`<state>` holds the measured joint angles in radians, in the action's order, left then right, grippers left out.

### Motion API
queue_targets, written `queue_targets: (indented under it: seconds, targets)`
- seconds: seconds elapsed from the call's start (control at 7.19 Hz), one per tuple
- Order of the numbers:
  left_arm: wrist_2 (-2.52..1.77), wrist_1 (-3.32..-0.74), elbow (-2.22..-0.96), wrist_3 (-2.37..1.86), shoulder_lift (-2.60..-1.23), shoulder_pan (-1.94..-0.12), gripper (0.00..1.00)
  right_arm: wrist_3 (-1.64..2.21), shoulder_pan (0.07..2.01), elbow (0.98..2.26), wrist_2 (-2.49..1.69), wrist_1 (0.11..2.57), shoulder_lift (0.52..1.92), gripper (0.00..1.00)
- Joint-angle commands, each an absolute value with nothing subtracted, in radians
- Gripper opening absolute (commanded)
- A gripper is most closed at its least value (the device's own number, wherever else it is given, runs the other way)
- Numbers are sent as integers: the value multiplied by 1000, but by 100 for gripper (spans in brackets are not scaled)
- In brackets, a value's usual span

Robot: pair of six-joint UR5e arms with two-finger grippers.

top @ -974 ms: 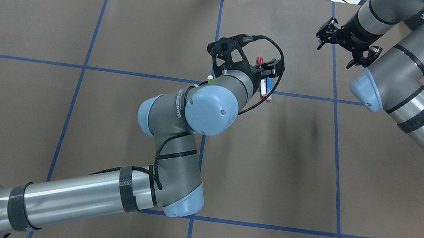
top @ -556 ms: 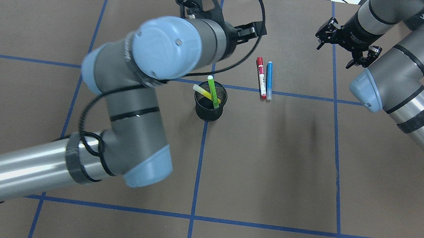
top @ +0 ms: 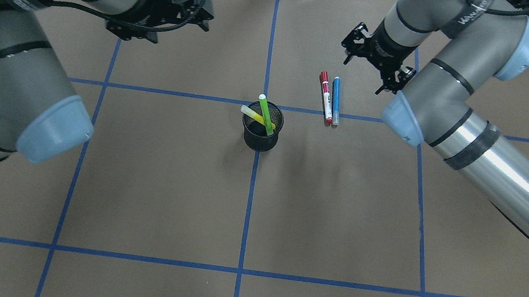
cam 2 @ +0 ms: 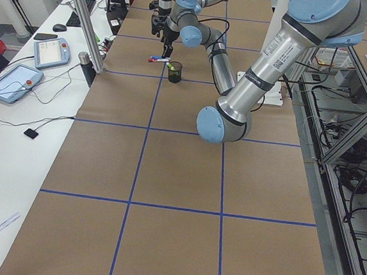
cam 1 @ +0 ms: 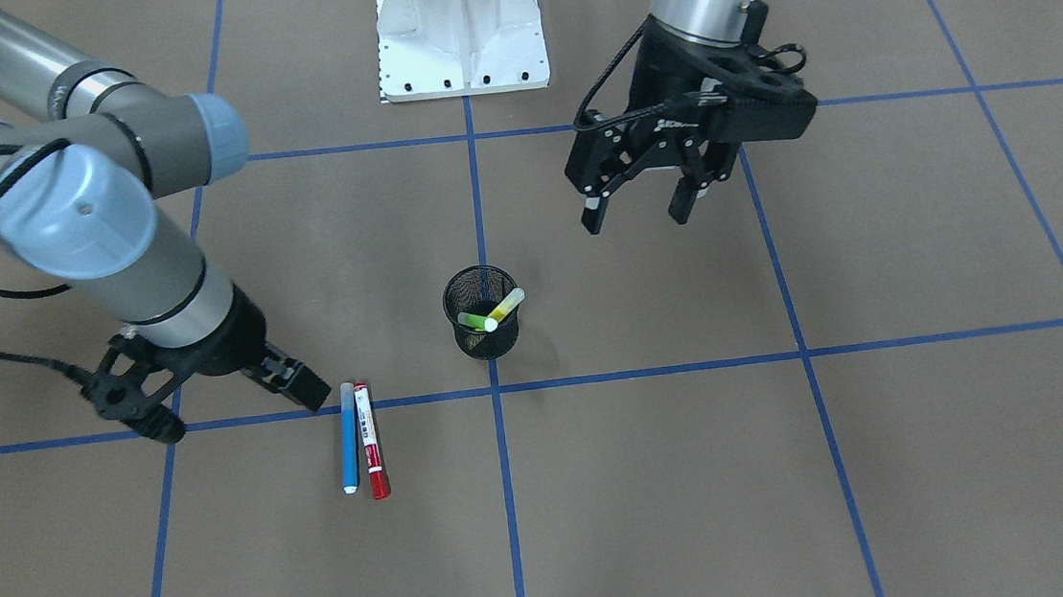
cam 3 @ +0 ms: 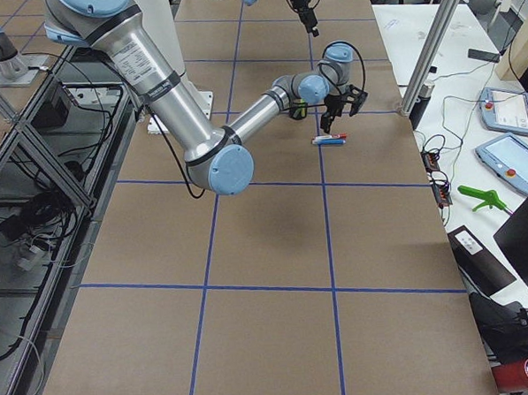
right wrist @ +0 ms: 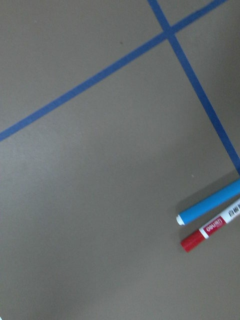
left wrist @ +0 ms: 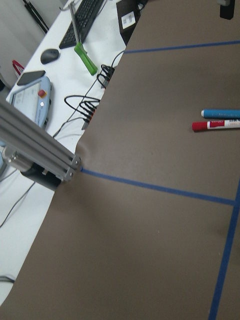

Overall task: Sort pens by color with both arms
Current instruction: 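Withdraw the left arm while the right arm moves toward the cup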

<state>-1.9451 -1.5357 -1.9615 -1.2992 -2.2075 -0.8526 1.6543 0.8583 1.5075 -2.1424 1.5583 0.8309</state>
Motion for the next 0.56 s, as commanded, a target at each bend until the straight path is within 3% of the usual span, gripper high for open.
queue_targets:
  seconds: [0.0,0.42]
  targets:
    - [-2080,-1379,-2045,-1075,-2087,-978,99,1779,754,1503,-2100,1789,675,99]
    - [-2085,-1373,-2046,-913,-1978,-1017,99,1816,672,1508,-1993,1795,670,100]
